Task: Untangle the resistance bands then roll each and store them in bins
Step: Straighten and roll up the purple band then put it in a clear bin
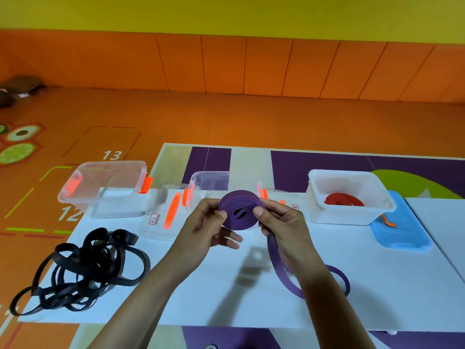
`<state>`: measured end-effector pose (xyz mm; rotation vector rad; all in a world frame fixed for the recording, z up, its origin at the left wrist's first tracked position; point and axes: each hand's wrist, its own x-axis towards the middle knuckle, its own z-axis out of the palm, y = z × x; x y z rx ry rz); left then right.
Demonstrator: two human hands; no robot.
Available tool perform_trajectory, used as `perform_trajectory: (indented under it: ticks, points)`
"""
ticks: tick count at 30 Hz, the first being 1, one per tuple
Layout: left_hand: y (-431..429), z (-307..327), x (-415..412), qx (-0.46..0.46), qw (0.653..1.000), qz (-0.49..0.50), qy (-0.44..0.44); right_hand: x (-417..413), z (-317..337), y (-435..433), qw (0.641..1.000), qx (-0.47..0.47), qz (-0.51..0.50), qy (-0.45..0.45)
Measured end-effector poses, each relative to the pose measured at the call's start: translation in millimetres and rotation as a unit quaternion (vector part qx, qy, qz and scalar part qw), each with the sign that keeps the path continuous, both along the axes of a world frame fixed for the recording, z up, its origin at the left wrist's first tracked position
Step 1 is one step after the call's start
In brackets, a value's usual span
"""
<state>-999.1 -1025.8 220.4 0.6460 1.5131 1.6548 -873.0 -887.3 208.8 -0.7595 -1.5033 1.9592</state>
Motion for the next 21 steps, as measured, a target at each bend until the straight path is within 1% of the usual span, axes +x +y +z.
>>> perform_trajectory:
  ticks: [1, 2, 4, 5, 7, 10, 14, 18, 21]
  points:
    - [-3, 4, -6, -0.030, 0.998, -0.005, 0.047, 1, 6, 3, 0.999, 0.030, 0.012, -0.010]
    - [-5, 7, -13, -0.069, 0.990, -0.003, 0.124, 2, 13, 6, 0.998, 0.060, 0.030, -0.018]
    - [-11, 15, -23, -0.126, 0.948, 0.000, 0.292, 4, 24, 9, 0.992, 0.103, 0.067, -0.037]
    - [-13, 19, -26, -0.128, 0.929, -0.009, 0.347, 5, 27, 9, 0.989, 0.116, 0.080, -0.049]
    - [-13, 25, -28, -0.108, 0.911, -0.053, 0.394, 7, 28, 7, 0.983, 0.145, 0.091, -0.069]
    - [-12, 28, -32, -0.096, 0.908, -0.102, 0.395, 5, 26, 2, 0.976, 0.185, 0.085, -0.076]
    - [-16, 22, -26, -0.077, 0.923, -0.097, 0.363, 5, 21, 1, 0.981, 0.164, 0.085, -0.055]
    - [-14, 18, -24, -0.038, 0.955, -0.046, 0.292, 8, 17, 2, 0.993, 0.094, 0.063, -0.010]
    - [-9, 15, -24, -0.004, 0.973, 0.014, 0.230, 8, 8, 3, 0.996, 0.088, 0.023, -0.018]
